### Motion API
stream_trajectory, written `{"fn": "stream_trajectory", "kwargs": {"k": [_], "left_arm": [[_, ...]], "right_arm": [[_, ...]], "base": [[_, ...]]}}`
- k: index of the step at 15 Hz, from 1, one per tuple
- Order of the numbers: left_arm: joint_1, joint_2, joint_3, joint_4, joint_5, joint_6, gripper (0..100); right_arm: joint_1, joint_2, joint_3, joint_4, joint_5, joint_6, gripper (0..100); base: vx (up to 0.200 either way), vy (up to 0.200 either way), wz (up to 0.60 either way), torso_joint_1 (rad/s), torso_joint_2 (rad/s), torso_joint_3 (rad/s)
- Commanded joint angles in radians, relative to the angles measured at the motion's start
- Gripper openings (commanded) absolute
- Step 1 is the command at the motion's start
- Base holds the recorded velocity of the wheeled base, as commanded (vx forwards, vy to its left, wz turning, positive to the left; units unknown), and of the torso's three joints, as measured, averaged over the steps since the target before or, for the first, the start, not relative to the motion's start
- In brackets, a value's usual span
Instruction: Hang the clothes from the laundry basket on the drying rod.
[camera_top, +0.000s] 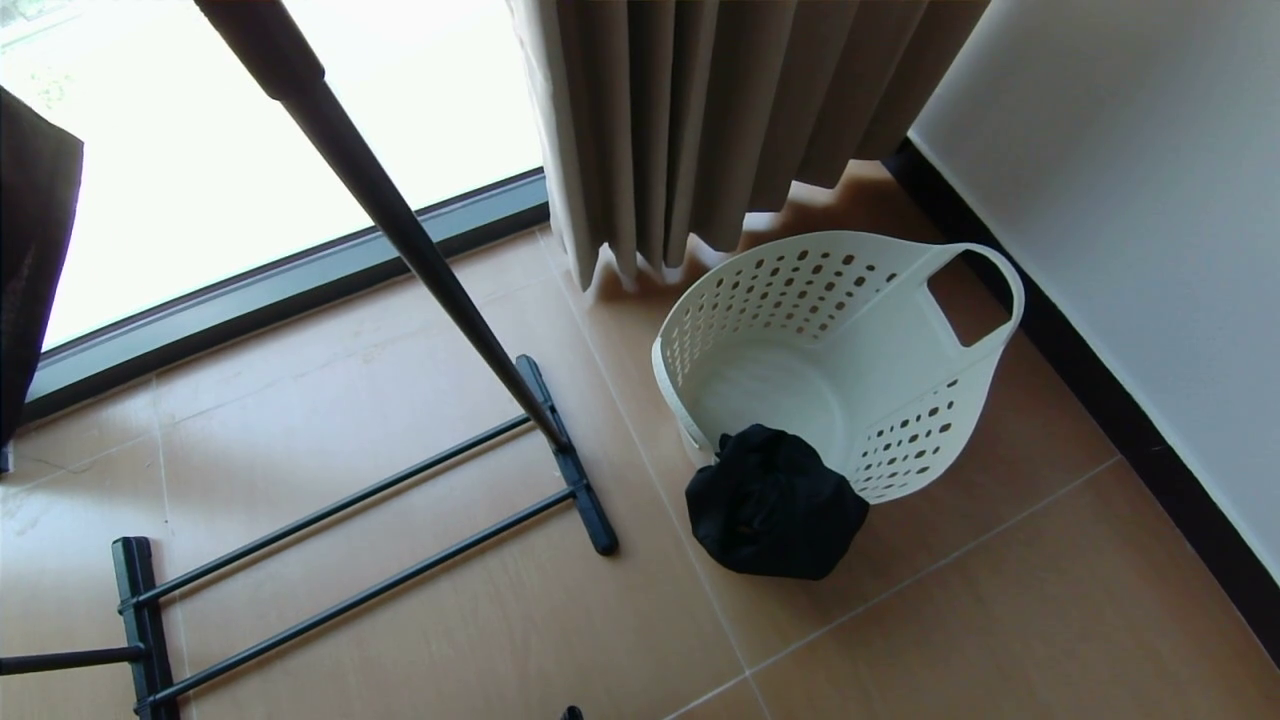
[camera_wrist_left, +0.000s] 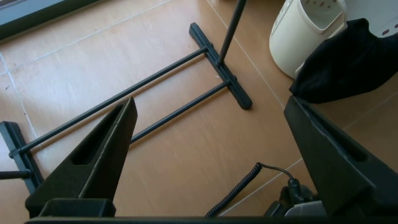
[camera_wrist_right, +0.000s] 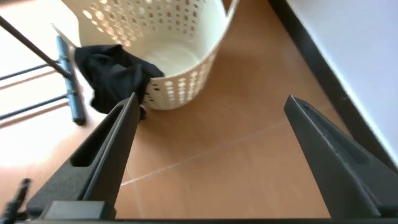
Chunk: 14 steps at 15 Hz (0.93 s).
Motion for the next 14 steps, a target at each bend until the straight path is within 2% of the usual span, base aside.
{"fn": "stream_trajectory", "kwargs": {"k": [1, 3, 4, 6, 8, 9, 11, 12, 13, 14], "left_arm": [[0.001, -0.001, 0.000, 0.000, -0.001, 0.000, 100], [0.001, -0.001, 0.000, 0.000, -0.001, 0.002, 100], [-0.001, -0.001, 0.000, 0.000, -0.001, 0.002, 100], [-0.001, -0.001, 0.000, 0.000, -0.001, 0.000, 100], [0.001, -0.001, 0.000, 0.000, -0.001, 0.002, 100], [-0.001, -0.001, 0.000, 0.000, -0.001, 0.003, 100], [-0.001, -0.001, 0.000, 0.000, -0.001, 0.002, 100], [-0.001, -0.001, 0.000, 0.000, -0.001, 0.000, 100], [-0.001, -0.001, 0.000, 0.000, -0.001, 0.000, 100], [-0.001, -0.001, 0.000, 0.000, -0.001, 0.000, 100]], "right_arm": [[-0.001, 0.033, -0.105, 0.041, 0.031, 0.063, 100], [0.002, 0.161, -0.151, 0.102, 0.031, 0.069, 100], [0.002, 0.217, -0.153, 0.096, 0.031, 0.067, 100], [0.039, 0.513, -0.202, 0.005, 0.061, 0.055, 100], [0.074, 0.734, -0.249, -0.073, 0.061, 0.052, 100], [0.109, 0.905, -0.308, -0.100, 0.061, 0.030, 100], [0.186, 1.092, -0.384, -0.103, 0.061, -0.109, 100], [0.218, 1.201, -0.453, -0.105, 0.062, -0.250, 100], [0.244, 1.288, -0.521, -0.105, 0.067, -0.323, 100], [0.273, 1.346, -0.573, -0.103, 0.059, -0.335, 100]], "base": [[0.000, 0.000, 0.00, 0.000, 0.00, 0.000], [0.000, 0.000, 0.00, 0.000, 0.00, 0.000], [0.000, 0.000, 0.00, 0.000, 0.00, 0.000], [0.000, 0.000, 0.00, 0.000, 0.00, 0.000], [0.000, 0.000, 0.00, 0.000, 0.00, 0.000], [0.000, 0.000, 0.00, 0.000, 0.00, 0.000], [0.000, 0.000, 0.00, 0.000, 0.00, 0.000], [0.000, 0.000, 0.00, 0.000, 0.00, 0.000], [0.000, 0.000, 0.00, 0.000, 0.00, 0.000], [0.000, 0.000, 0.00, 0.000, 0.00, 0.000]]}}
